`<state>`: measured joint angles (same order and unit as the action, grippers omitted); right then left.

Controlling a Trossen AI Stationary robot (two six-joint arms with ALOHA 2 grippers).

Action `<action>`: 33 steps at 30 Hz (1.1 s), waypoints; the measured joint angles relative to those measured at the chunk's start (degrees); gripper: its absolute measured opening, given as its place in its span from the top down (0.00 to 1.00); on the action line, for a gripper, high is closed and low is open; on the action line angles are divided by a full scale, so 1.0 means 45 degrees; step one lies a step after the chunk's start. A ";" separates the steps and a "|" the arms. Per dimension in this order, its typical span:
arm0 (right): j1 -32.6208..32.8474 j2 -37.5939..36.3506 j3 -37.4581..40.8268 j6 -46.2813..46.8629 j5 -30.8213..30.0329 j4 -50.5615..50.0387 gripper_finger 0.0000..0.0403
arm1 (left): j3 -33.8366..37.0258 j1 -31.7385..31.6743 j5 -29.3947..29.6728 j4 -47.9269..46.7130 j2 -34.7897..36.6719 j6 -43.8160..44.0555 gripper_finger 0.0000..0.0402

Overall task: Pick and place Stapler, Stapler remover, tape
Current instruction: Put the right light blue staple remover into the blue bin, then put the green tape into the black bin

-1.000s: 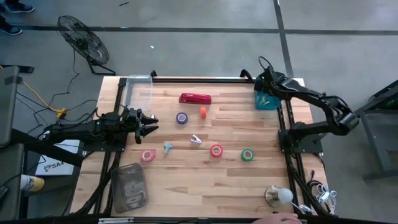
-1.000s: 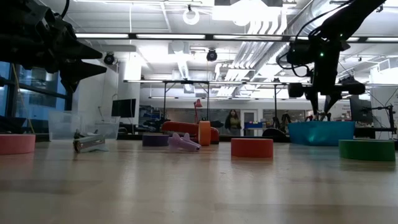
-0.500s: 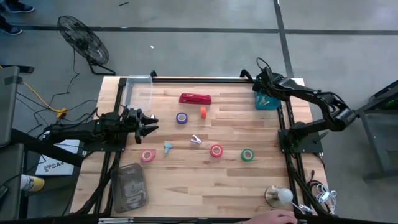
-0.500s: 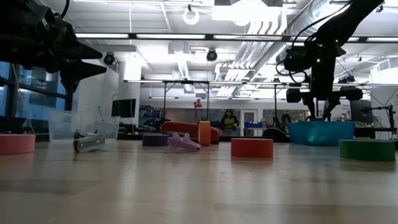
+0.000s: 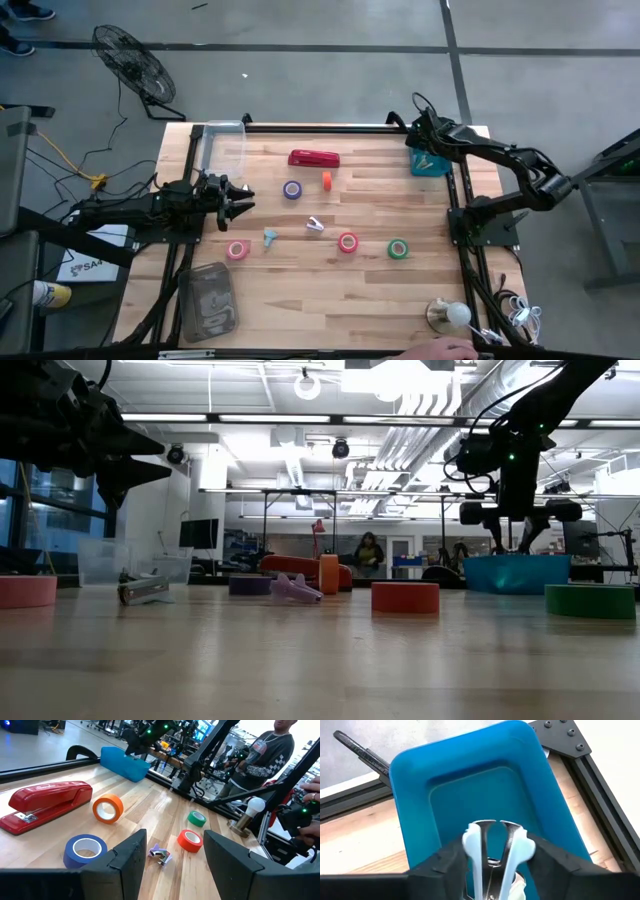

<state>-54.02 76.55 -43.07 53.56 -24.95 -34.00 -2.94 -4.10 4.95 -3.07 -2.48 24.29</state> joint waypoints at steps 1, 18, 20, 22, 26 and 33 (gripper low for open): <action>0.0000 0.0000 0.0000 0.0000 0.0000 -0.0005 0.51 | -0.0004 0.0000 0.0000 0.0000 -0.0003 0.0000 0.52; 0.0565 -0.0642 0.0005 -0.0336 0.0272 0.0541 0.29 | 0.0001 0.0000 0.0000 0.0000 0.0000 0.0000 0.52; 0.0782 -0.0903 0.0005 -0.0495 0.0279 0.0554 0.29 | -0.0001 0.0000 0.0000 0.0000 0.0000 0.0000 0.52; 0.1011 -0.1151 0.0005 -0.0696 0.0304 0.0554 0.29 | -0.0004 0.0000 0.0000 0.0000 0.0000 -0.0002 0.52; 0.1488 -0.1648 0.0005 -0.0816 0.0330 0.0549 0.29 | -0.0004 0.0000 0.0000 0.0000 0.0000 -0.0002 0.52; 0.2098 -0.2525 0.0005 -0.1519 0.0331 0.0534 0.29 | -0.0004 0.0000 0.0000 0.0000 -0.0001 0.0000 0.52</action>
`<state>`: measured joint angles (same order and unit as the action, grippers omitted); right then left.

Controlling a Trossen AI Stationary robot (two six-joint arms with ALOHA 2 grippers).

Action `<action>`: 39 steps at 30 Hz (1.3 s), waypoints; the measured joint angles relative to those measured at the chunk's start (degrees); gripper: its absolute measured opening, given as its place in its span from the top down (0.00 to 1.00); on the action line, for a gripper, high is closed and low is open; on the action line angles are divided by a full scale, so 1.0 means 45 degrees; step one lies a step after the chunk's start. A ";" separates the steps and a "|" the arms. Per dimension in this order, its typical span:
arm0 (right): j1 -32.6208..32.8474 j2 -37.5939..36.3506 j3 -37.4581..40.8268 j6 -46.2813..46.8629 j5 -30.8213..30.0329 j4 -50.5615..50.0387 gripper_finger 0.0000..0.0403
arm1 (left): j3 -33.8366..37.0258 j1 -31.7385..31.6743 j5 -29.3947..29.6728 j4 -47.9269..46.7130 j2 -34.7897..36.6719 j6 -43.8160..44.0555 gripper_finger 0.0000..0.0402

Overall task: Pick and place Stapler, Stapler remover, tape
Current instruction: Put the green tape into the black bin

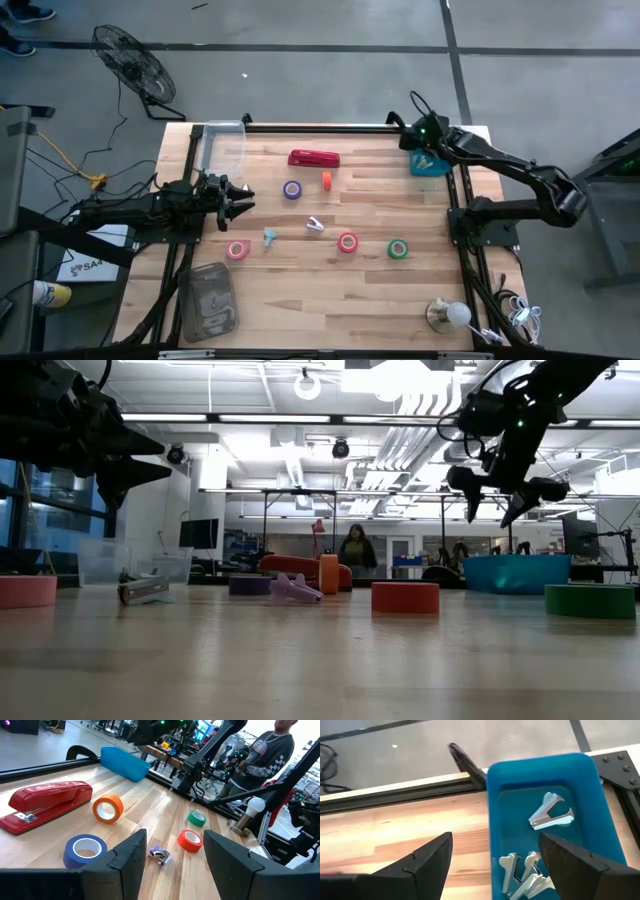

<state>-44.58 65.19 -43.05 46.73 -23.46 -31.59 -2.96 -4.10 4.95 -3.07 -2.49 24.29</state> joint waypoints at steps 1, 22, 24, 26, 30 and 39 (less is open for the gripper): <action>0.0104 -0.0142 0.0000 -0.0083 0.0004 0.0004 0.29 | 0.0000 0.0000 0.0000 0.0000 0.0000 -0.0004 0.52; 0.3966 -0.5399 0.1310 -0.4621 0.4049 0.0536 0.29 | 0.0000 0.0000 0.0000 0.0000 0.0001 0.0000 0.52; 0.4332 -0.5962 0.1491 -0.5012 0.4718 0.0515 0.29 | 0.0000 0.0000 0.0000 0.0000 0.0000 0.0000 0.52; 0.4706 -0.6362 0.1706 -0.5413 0.5411 0.0527 0.29 | 0.0000 0.0000 0.0000 0.0000 -0.0002 -0.0003 0.52; 0.5281 -0.6826 0.2034 -0.5960 0.6568 0.0515 0.29 | 0.0005 0.0000 0.0000 0.0000 -0.0004 0.0000 0.52; 0.6686 -0.6692 0.2924 -0.7182 0.8667 0.0426 0.29 | 0.0000 0.0000 0.0000 0.0000 0.0001 0.0000 0.52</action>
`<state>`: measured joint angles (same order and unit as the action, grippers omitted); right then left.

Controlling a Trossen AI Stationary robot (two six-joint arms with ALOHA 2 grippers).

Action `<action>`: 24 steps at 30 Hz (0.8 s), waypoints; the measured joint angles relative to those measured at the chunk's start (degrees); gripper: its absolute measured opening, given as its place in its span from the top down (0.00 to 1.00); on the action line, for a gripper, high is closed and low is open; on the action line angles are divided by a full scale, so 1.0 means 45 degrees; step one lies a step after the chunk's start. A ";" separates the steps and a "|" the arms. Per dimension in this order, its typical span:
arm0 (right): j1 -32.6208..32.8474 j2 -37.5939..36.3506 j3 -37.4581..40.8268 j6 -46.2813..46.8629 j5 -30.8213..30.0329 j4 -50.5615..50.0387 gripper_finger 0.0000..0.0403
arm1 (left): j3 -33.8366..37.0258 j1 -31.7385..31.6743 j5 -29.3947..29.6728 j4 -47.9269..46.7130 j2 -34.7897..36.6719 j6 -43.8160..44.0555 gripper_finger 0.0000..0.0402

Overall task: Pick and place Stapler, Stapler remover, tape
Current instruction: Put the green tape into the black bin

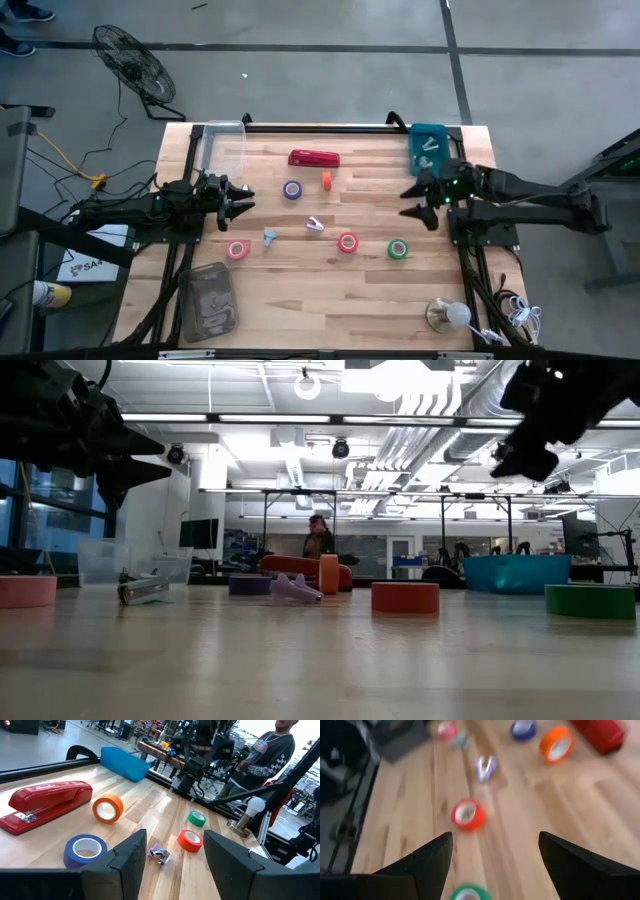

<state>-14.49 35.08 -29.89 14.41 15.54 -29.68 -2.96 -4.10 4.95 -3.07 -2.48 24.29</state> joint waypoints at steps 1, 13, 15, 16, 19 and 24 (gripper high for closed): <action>0.0178 0.0084 0.0149 0.0022 0.0010 -0.0031 0.29 | 0.0000 0.0000 0.0000 0.0000 -0.0003 0.0000 0.52; 0.2717 0.1557 0.0607 0.1447 -0.0796 -0.0189 0.29 | 0.0000 0.0000 0.0000 0.0000 -0.0005 0.0000 0.52; 0.3214 0.1971 0.0603 0.1630 -0.0813 -0.0255 0.29 | 0.0000 0.0000 0.0000 0.0000 0.0000 -0.0001 0.52; 0.3485 0.2202 0.0604 0.1779 -0.0906 -0.0312 0.29 | 0.0000 0.0000 0.0000 0.0000 -0.0005 0.0000 0.52; 0.4422 0.2977 0.0602 0.2375 -0.1136 -0.0200 0.29 | 0.0003 0.0000 0.0000 0.0000 -0.0005 -0.0003 0.52; 0.6077 0.4553 0.0602 0.3774 -0.1222 0.0454 0.29 | 0.0003 0.0000 0.0000 0.0000 -0.0003 -0.0001 0.52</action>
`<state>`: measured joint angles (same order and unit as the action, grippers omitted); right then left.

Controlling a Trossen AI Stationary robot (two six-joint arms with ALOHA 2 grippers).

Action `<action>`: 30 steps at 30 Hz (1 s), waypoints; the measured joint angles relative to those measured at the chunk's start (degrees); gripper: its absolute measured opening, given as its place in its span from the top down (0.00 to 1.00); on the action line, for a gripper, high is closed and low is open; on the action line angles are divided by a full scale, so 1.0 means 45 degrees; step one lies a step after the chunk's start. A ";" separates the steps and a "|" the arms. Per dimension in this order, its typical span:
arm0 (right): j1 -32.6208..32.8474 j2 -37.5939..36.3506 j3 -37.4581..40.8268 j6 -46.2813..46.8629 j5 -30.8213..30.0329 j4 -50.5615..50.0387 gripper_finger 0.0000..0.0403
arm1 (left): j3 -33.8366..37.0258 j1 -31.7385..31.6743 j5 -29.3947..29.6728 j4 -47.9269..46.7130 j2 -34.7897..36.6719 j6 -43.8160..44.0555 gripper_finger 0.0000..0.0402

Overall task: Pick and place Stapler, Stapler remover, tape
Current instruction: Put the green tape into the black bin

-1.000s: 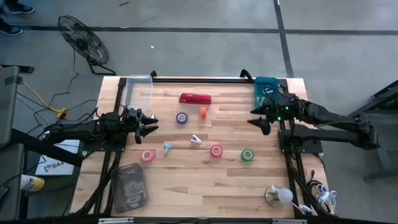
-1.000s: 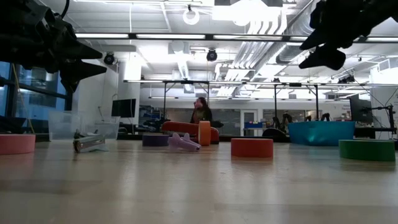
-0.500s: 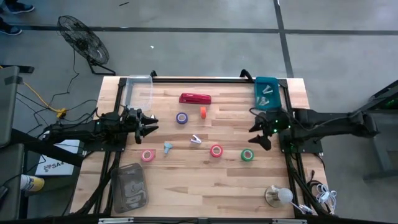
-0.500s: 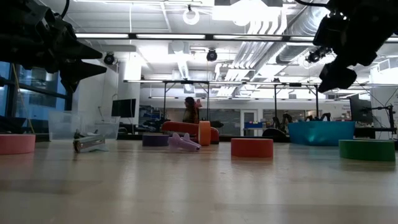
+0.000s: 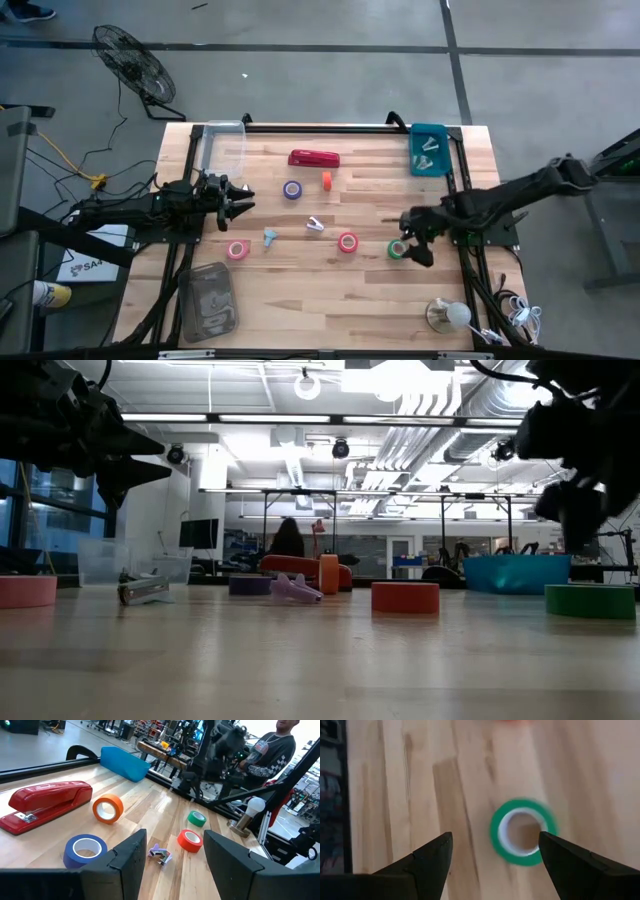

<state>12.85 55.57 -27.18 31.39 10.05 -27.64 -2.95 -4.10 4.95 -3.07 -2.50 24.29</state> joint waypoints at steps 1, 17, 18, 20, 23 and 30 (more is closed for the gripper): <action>0.0267 0.0316 0.0000 0.0227 -0.0025 0.0101 0.29 | -0.0003 0.0000 0.0000 0.0000 0.0000 0.0001 0.52; 0.1187 0.3917 -0.0094 0.0894 -0.1123 0.2156 0.29 | -0.0003 0.0000 0.0000 0.0000 0.0002 0.0001 0.52; 0.1187 0.4061 -0.0172 0.0757 -0.1123 0.2110 0.29 | -0.0003 0.0000 0.0000 0.0000 0.0002 0.0001 0.52; 0.1209 0.4258 -0.0389 0.0401 -0.1176 0.1889 0.29 | -0.0003 0.0000 0.0000 0.0000 -0.0001 -0.0003 0.52; 0.1299 0.4324 -0.0596 0.0093 -0.1592 0.1535 0.31 | -0.0002 0.0000 0.0000 0.0000 0.0003 -0.0002 0.52; 0.1318 0.4339 -0.0600 -0.0967 -0.1706 0.1397 0.37 | -0.0003 0.0000 0.0000 0.0000 -0.0001 0.0001 0.52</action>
<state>18.79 75.09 -29.88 27.04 2.37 -21.35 -2.96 -4.10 4.95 -3.07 -2.50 24.29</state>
